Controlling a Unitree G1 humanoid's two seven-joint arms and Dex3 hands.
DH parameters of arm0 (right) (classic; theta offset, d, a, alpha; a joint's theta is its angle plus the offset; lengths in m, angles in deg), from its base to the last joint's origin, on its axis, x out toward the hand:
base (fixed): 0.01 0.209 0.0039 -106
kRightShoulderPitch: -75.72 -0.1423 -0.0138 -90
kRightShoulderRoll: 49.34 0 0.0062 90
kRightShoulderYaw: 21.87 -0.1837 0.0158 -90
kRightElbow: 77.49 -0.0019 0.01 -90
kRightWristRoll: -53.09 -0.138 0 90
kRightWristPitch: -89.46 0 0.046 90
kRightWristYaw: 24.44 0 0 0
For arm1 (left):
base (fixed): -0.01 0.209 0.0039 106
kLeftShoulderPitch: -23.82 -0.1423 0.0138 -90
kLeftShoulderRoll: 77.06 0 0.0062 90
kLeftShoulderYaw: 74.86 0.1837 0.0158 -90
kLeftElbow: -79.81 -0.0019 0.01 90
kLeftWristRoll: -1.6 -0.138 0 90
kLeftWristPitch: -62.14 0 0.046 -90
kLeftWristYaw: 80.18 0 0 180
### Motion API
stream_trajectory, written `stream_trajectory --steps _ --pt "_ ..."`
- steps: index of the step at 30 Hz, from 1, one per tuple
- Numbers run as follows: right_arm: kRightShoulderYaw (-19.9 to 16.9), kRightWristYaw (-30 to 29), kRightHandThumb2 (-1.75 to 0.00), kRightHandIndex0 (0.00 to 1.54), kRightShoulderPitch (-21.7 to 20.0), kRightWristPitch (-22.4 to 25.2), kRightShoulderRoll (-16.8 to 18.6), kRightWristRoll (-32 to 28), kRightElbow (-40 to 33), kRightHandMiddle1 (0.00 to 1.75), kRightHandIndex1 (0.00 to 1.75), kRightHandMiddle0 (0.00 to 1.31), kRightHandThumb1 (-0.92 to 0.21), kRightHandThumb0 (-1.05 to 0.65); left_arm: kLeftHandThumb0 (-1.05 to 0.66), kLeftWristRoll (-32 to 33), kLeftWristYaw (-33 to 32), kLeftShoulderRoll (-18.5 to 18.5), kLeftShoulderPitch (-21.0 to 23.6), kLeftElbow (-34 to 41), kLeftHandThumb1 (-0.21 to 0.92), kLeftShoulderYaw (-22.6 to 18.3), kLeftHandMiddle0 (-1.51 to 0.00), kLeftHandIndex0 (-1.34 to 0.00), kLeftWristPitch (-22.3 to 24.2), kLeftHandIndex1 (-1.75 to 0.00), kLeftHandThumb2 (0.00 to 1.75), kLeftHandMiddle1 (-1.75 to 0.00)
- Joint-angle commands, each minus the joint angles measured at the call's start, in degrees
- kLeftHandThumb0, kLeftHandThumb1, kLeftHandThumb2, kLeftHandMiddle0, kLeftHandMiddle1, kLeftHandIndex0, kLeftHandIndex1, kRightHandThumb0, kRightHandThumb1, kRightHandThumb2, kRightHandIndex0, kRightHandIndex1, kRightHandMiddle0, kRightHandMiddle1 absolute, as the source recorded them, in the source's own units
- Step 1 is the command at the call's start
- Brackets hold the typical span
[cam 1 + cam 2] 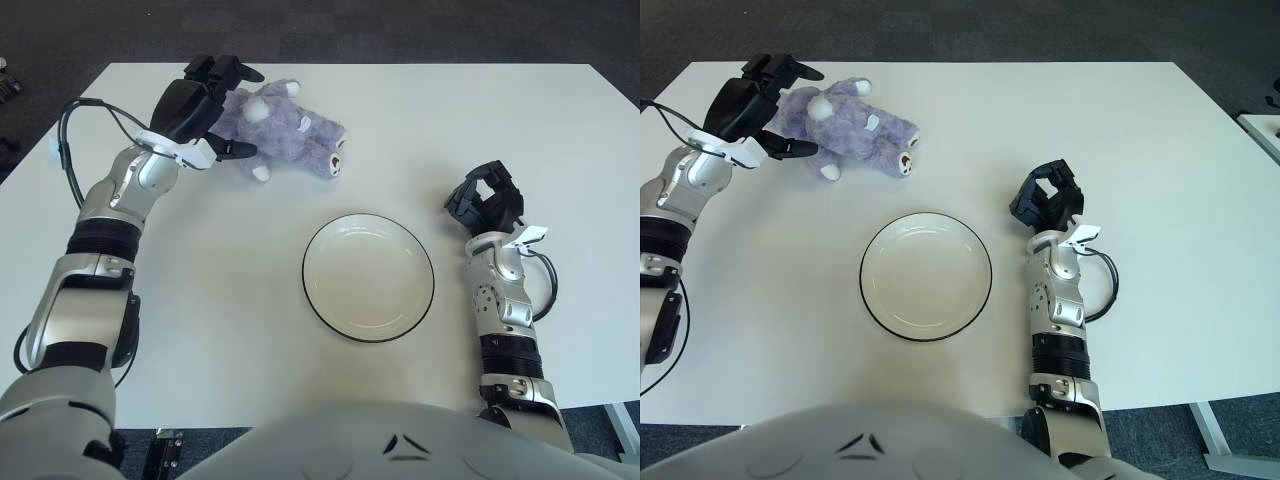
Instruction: Put the doll into the plate.
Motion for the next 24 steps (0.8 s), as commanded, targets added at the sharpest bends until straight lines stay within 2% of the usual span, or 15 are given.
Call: stream_trajectory --steps 1,6,10,17,24 --pt "0.21 -0.11 -1.29 0.96 3.3 1.25 3.96 -0.56 2.6 1.75 1.75 0.6 -0.34 -0.48 -0.73 -2.68 -1.56 1.67 2.07 -0.83 0.38 2.01 -0.08 0.0 1.08 -0.79 0.78 -0.68" --pt "0.51 -0.56 -1.3 0.96 3.42 1.54 4.03 -0.05 2.52 1.75 1.75 0.6 -0.33 -0.48 -0.8 -3.99 -1.82 2.15 3.77 -2.21 0.49 3.98 -0.07 0.0 1.98 -0.65 0.65 -0.59" --pt "0.71 -0.97 -1.3 0.96 3.42 1.88 3.89 0.47 2.57 1.75 1.75 0.6 -0.33 -0.48 -0.81 -5.44 -1.02 2.26 5.95 -4.02 0.52 6.12 -0.06 0.0 3.93 -0.55 0.62 -0.54" --pt "1.05 -1.4 -1.3 0.95 3.54 2.43 3.83 0.91 2.35 1.75 1.75 0.6 -0.33 -0.48 -0.88 -6.82 -0.87 2.81 8.21 -6.46 0.62 8.88 -0.03 0.0 6.03 -0.29 0.52 -0.22" --pt "0.79 -1.42 -1.3 0.95 3.53 2.54 4.07 0.45 2.23 1.75 1.75 0.6 -0.33 -0.48 -0.93 -9.4 -1.86 3.32 10.79 -8.53 0.69 12.15 -0.01 0.0 6.6 -0.13 0.47 -0.08"
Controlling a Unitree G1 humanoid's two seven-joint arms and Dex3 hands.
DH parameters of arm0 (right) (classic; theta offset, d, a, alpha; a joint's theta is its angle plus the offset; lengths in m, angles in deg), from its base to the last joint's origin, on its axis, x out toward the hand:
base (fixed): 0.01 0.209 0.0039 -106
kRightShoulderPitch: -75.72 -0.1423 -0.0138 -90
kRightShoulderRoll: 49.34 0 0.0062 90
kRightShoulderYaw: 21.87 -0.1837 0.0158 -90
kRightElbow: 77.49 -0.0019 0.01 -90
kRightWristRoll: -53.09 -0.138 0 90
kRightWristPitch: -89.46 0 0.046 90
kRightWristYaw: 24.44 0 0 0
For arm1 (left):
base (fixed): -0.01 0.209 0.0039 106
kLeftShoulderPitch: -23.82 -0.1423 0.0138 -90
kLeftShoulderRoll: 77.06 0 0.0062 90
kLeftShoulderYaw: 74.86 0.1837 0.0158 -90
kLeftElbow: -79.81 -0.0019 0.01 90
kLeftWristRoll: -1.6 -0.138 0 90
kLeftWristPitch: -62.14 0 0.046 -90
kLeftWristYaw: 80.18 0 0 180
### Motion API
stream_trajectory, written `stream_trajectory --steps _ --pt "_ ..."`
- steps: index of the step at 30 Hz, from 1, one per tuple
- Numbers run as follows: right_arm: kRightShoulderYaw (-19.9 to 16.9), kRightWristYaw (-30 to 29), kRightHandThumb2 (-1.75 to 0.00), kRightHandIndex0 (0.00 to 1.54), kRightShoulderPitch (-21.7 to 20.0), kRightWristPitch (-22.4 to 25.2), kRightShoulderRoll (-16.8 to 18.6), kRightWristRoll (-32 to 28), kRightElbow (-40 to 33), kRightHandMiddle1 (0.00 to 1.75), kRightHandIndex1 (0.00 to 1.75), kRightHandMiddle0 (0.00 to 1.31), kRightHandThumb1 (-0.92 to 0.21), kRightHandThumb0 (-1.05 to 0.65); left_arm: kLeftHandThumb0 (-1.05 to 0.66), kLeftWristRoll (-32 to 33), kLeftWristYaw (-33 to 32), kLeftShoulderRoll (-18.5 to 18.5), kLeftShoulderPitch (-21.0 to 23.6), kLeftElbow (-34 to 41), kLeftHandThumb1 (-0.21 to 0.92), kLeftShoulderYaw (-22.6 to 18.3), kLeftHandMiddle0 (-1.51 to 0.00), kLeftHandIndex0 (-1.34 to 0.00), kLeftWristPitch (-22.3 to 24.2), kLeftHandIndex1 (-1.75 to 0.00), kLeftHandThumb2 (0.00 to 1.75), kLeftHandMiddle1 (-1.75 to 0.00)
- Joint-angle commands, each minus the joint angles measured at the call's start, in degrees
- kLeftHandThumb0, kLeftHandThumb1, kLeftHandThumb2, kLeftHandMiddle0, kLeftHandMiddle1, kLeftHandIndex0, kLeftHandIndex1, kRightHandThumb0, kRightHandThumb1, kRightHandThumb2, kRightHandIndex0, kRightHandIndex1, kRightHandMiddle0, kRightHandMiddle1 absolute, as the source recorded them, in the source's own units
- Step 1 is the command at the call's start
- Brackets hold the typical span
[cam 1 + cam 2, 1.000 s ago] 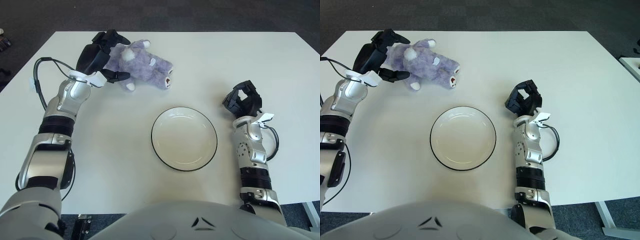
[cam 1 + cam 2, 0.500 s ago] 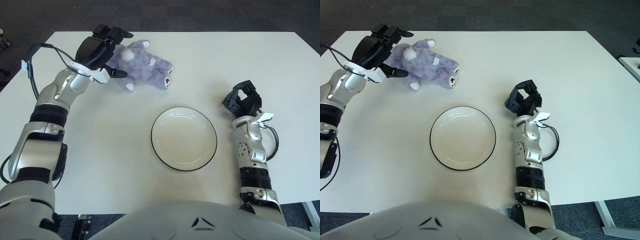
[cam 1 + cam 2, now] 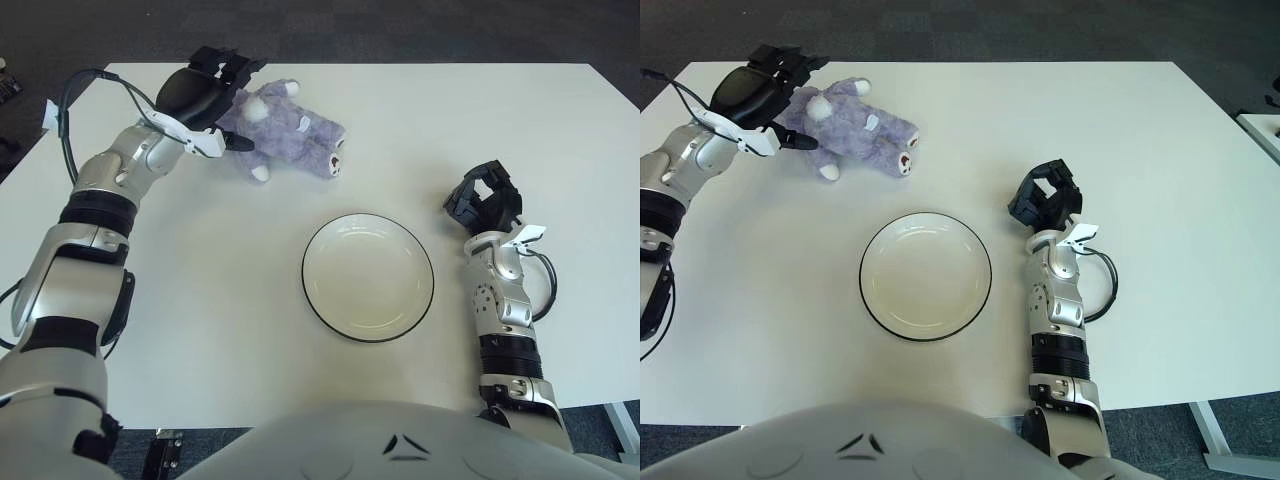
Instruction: Put the doll into the plate.
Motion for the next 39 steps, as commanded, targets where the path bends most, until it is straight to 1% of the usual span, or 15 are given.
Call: stream_trajectory --steps 1,4,10,11,14,16,23,31,35,39 --pt "0.34 -0.58 -1.3 0.95 3.46 1.52 4.02 -0.17 2.32 1.75 1.75 0.6 -0.33 -0.48 -0.94 -1.89 -0.82 1.04 2.28 -1.17 0.71 2.07 -0.01 0.0 0.23 -0.1 0.45 -0.07" --pt "0.4 -0.51 -1.3 0.95 3.49 1.55 3.95 -0.1 2.32 1.75 1.75 0.6 -0.33 -0.48 -0.95 -2.4 -0.69 1.04 3.2 -2.1 0.75 3.19 -0.01 0.0 0.2 -0.04 0.42 -0.05" --pt "0.45 -0.44 -1.3 0.95 3.58 1.68 3.86 -0.04 2.25 1.75 1.75 0.61 -0.33 -0.48 -0.99 -2.79 -0.12 0.91 4.69 -3.87 0.86 4.98 -0.02 0.0 0.22 0.0 0.34 -0.02" --pt "0.44 -0.45 -1.3 0.95 3.63 1.73 3.87 -0.06 2.18 1.75 1.75 0.61 -0.33 -0.48 -1.0 -2.83 1.02 0.74 5.26 -4.45 0.87 5.51 -0.02 0.0 0.22 0.0 0.33 -0.02" --pt "0.4 -0.5 -1.3 0.95 3.71 1.81 3.9 -0.1 2.05 1.75 1.75 0.6 -0.33 -0.48 -1.03 -2.75 3.06 0.32 6.5 -5.85 0.91 6.73 0.0 -0.02 0.23 -0.02 0.47 -0.01" --pt "0.35 -0.57 -1.3 0.95 3.74 1.85 3.96 -0.15 1.97 1.75 1.75 0.6 -0.33 -0.48 -1.04 -2.57 4.4 0.06 7.15 -6.84 0.91 7.4 0.0 -0.02 0.21 -0.03 0.53 0.0" --pt "0.03 -0.74 -1.3 0.94 3.71 1.89 4.2 -0.48 2.04 1.75 1.75 0.6 -0.33 -0.48 -1.05 -2.47 6.6 -0.11 8.4 -9.2 0.92 9.34 0.0 0.0 -0.25 -0.01 0.68 0.0" --pt "-0.1 -0.25 -1.3 0.94 3.69 1.54 4.13 -0.85 2.35 1.75 1.75 0.6 -0.33 -0.48 -1.05 -0.87 9.94 -0.69 8.94 -10.18 0.92 9.78 0.0 0.0 -0.81 0.0 0.72 0.0" --pt "-0.19 0.15 -1.3 0.94 3.77 1.49 4.0 -1.12 2.5 1.75 1.75 0.61 -0.33 -0.48 -1.05 -0.82 12.14 -2.3 9.69 -10.96 0.92 10.41 0.0 0.0 1.02 0.0 0.74 0.0" --pt "-0.36 0.31 -1.3 0.95 3.84 1.56 4.08 -1.43 2.43 1.75 1.75 0.61 -0.33 -0.48 -1.05 -1.07 12.33 -2.67 9.99 -11.29 0.92 10.75 0.0 0.0 1.36 0.0 0.78 0.0"
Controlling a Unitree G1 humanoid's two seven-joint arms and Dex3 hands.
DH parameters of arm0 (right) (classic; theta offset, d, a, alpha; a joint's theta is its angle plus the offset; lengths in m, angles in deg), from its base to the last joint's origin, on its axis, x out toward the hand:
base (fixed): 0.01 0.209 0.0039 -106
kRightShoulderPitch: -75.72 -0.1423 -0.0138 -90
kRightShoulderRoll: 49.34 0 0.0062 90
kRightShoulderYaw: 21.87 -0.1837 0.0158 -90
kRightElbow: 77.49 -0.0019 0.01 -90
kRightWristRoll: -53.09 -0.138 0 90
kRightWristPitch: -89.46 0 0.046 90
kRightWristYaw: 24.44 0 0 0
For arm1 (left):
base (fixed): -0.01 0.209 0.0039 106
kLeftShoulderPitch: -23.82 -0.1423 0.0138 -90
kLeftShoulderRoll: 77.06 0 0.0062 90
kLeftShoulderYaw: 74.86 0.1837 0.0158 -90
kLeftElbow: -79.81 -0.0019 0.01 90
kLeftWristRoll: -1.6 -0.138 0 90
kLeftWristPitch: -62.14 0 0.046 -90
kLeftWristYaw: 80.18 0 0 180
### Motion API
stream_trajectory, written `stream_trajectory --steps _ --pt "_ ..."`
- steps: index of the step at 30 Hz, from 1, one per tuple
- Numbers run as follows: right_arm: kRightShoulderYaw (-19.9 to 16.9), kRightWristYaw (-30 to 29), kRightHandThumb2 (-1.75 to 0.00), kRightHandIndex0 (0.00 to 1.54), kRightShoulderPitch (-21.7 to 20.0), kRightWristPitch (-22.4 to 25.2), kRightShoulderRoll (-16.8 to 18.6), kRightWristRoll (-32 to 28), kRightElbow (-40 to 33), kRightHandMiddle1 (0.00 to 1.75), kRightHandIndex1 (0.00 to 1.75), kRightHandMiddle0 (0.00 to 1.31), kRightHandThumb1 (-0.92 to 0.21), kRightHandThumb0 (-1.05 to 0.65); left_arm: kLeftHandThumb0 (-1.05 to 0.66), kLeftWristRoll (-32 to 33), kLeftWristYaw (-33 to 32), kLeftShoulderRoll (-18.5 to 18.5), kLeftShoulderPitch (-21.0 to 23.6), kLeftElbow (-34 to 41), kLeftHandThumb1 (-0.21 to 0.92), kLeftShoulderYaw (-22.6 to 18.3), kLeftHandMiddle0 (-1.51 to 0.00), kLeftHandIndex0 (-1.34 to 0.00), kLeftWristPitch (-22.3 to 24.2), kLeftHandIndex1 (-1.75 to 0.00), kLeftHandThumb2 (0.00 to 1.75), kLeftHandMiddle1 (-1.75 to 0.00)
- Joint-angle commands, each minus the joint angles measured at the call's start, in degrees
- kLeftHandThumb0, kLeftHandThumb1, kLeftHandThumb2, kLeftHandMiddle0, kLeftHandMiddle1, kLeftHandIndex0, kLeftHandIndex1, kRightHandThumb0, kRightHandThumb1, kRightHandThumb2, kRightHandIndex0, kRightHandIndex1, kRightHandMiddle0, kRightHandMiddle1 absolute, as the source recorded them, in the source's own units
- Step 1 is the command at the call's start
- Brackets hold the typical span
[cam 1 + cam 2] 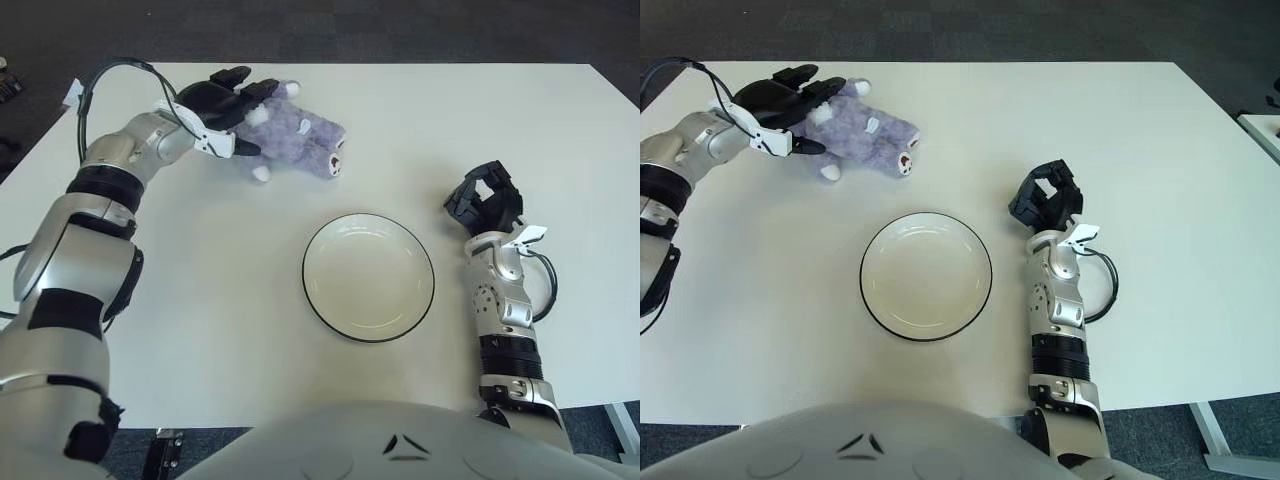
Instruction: Put the doll into the plate.
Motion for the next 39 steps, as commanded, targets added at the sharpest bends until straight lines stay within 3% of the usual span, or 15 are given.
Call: stream_trajectory --steps 1,16,29,31,34,39 --pt "-0.1 -0.03 -1.3 0.95 3.68 1.39 3.93 -0.94 2.71 1.75 1.75 0.61 -0.33 -0.48 -1.05 0.06 0.62 -0.79 1.58 -0.64 0.92 0.93 -0.01 0.0 0.35 0.0 0.79 0.0" --pt "-0.43 -0.66 -1.31 0.94 3.97 1.54 4.51 -1.02 2.27 1.75 1.75 0.61 -0.33 -0.48 -1.05 1.38 0.01 -3.58 1.54 -3.55 0.92 0.85 -0.08 0.0 2.64 -0.01 0.63 -0.03" --pt "-0.36 -0.53 -1.31 0.94 4.01 1.51 4.3 -0.72 2.46 1.75 1.75 0.61 -0.33 -0.48 -1.05 0.8 -0.63 -5.9 1.23 -4.41 0.92 2.23 -0.15 -0.02 5.2 -0.03 0.62 -0.08" --pt "-0.37 -0.44 -1.3 0.94 4.01 1.57 4.27 -0.79 2.49 1.75 1.75 0.6 -0.33 -0.48 -1.05 0.7 -0.89 -6.35 1.17 -4.49 0.92 2.48 -0.14 -0.01 5.83 -0.08 0.62 -0.13" --pt "-0.31 -0.39 -1.29 0.93 4.15 1.78 4.27 -0.85 2.28 1.75 1.75 0.6 -0.34 -0.48 -1.05 0.78 -1.24 -7.08 1.03 -4.62 0.92 2.69 -0.05 0.0 6.83 -0.19 0.59 -0.39" --pt "-0.25 -0.65 -1.29 0.93 4.3 2.21 4.31 -0.71 2.03 1.75 1.75 0.59 -0.34 -0.48 -1.05 0.94 -2.36 -8.79 1.35 -6.43 0.92 3.11 -0.01 0.0 8.43 -0.32 0.54 -0.63"
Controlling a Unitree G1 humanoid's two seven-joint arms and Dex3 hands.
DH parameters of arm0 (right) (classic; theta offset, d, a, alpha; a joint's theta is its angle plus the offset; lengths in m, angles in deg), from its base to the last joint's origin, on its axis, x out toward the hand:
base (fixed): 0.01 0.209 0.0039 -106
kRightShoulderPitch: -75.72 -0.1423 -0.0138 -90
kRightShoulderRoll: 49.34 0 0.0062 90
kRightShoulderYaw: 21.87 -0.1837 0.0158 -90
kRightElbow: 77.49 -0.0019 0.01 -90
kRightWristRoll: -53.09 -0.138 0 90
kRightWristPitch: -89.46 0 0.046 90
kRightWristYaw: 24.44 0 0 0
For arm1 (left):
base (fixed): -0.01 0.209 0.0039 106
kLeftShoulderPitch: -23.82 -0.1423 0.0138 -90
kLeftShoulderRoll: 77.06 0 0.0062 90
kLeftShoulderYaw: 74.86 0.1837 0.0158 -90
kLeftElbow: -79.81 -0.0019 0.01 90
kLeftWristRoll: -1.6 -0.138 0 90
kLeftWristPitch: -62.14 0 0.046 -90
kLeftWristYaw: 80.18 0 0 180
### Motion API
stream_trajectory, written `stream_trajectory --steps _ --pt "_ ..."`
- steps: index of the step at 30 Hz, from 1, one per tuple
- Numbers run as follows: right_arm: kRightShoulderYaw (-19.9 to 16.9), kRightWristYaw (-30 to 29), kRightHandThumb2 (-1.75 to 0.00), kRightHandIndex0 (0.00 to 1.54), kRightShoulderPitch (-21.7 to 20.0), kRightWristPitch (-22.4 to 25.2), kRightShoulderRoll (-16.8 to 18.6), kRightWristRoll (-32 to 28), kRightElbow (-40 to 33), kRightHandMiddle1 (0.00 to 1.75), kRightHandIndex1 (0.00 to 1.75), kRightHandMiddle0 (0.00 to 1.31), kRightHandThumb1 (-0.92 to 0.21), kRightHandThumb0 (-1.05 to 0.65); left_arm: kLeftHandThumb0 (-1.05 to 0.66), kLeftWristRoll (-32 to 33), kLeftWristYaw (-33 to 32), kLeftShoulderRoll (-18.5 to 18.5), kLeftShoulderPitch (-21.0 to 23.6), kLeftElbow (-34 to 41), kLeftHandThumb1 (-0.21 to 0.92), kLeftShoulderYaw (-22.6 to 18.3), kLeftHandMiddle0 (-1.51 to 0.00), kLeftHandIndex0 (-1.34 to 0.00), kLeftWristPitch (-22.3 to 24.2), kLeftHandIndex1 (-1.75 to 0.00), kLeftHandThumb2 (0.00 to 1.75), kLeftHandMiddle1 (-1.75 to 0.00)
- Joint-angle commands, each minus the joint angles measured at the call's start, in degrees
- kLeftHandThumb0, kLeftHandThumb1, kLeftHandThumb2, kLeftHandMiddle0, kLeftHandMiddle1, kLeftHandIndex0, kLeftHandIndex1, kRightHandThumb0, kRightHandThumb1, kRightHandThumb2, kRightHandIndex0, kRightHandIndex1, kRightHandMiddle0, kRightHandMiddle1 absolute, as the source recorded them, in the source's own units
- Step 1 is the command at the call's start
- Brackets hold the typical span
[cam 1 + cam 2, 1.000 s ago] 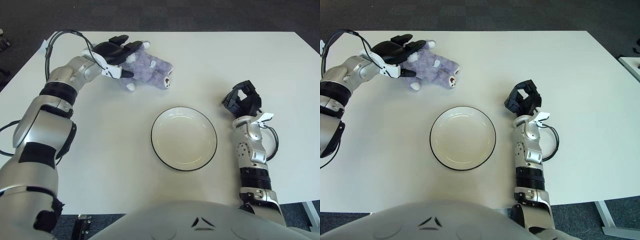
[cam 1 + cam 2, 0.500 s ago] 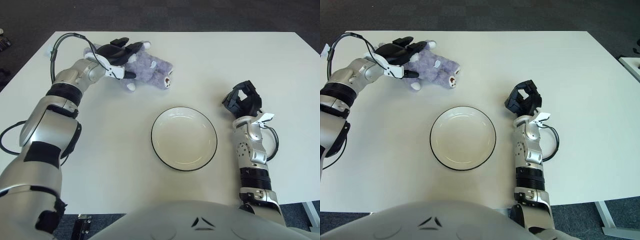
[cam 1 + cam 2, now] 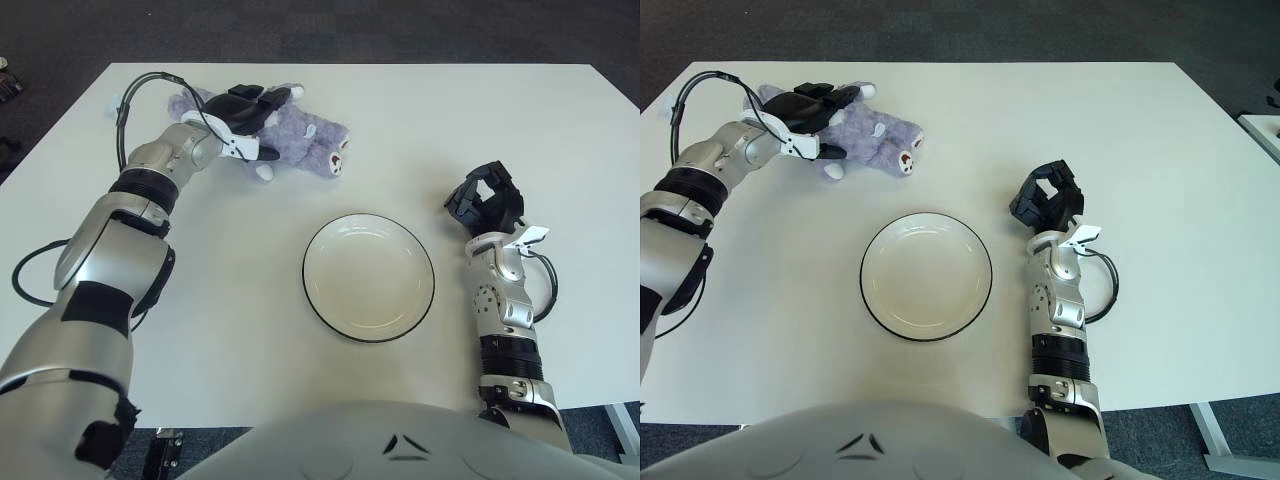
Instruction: Put the doll into the plate.
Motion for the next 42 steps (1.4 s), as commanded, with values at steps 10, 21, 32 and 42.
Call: stream_trajectory --steps 10,21,32,42 --pt "0.71 -1.72 -1.3 0.97 4.42 2.7 4.18 0.46 1.6 1.75 1.75 0.6 -0.33 -0.48 -1.05 -1.23 -2.61 -3.15 1.88 -5.79 0.92 3.14 0.0 0.0 1.86 -0.38 0.42 -0.8" --pt "1.53 -1.48 -1.31 1.0 4.78 3.18 3.65 1.26 1.23 1.75 1.75 0.61 -0.32 -0.49 -1.05 -1.38 -1.61 -4.88 2.8 -7.98 0.92 5.43 0.0 0.0 4.95 -0.16 0.24 -0.68" --pt "1.85 -1.02 -1.32 1.03 5.0 3.27 3.6 1.81 1.02 1.75 1.75 0.62 -0.31 -0.49 -1.02 -1.57 -6.89 -6.67 1.59 -10.41 0.85 6.96 0.0 0.0 7.84 -0.08 0.14 -1.01" --pt "2.12 -0.73 -1.33 1.03 5.22 3.5 3.46 2.02 0.63 1.75 1.75 0.62 -0.31 -0.49 -0.7 -0.96 -10.52 -7.12 0.62 -11.62 0.69 7.12 0.0 0.0 7.21 -0.28 0.11 -1.16"
